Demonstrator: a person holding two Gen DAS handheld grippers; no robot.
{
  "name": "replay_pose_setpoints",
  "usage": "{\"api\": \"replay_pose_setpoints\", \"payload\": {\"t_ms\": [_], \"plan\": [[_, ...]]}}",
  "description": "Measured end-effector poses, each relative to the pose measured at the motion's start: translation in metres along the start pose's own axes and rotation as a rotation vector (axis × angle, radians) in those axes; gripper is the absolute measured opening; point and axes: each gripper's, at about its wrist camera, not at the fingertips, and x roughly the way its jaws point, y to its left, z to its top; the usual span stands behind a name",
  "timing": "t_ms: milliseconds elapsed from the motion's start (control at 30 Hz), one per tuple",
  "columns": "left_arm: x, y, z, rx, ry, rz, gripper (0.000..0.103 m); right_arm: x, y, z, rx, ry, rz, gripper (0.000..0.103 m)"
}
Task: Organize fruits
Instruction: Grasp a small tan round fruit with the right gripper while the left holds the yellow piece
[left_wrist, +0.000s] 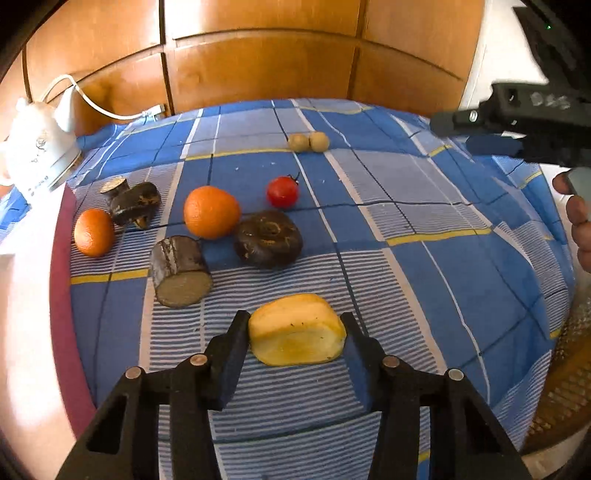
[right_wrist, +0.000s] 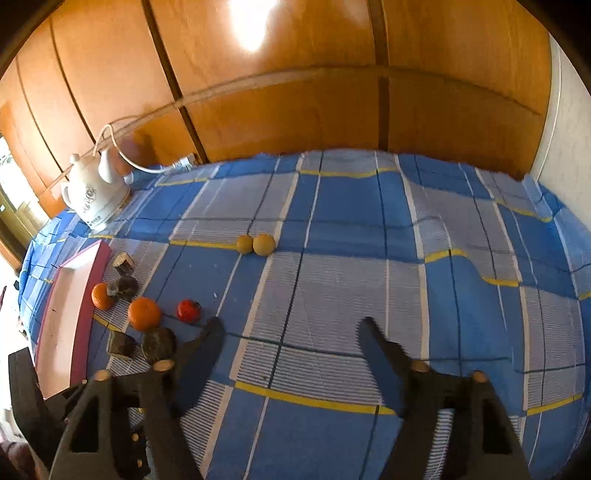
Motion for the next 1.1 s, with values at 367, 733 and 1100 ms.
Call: {"api": "replay_pose_setpoints", "payload": {"t_ms": [367,733,1100], "plan": [[0.003,0.003,-0.009,0.006,-0.086,0.005,0.052,0.022,0.019,-0.002,0.0,0.116,0.085,0.038],[0.002,0.005,-0.01,-0.002,-0.1,-0.023,0.051,0.093,0.058,0.054,-0.301,0.155,-0.022,0.038],[0.002,0.004,-0.01,0.0,-0.108,-0.028,0.053,0.138,0.069,0.069,-0.476,0.224,-0.022,0.039]]}}
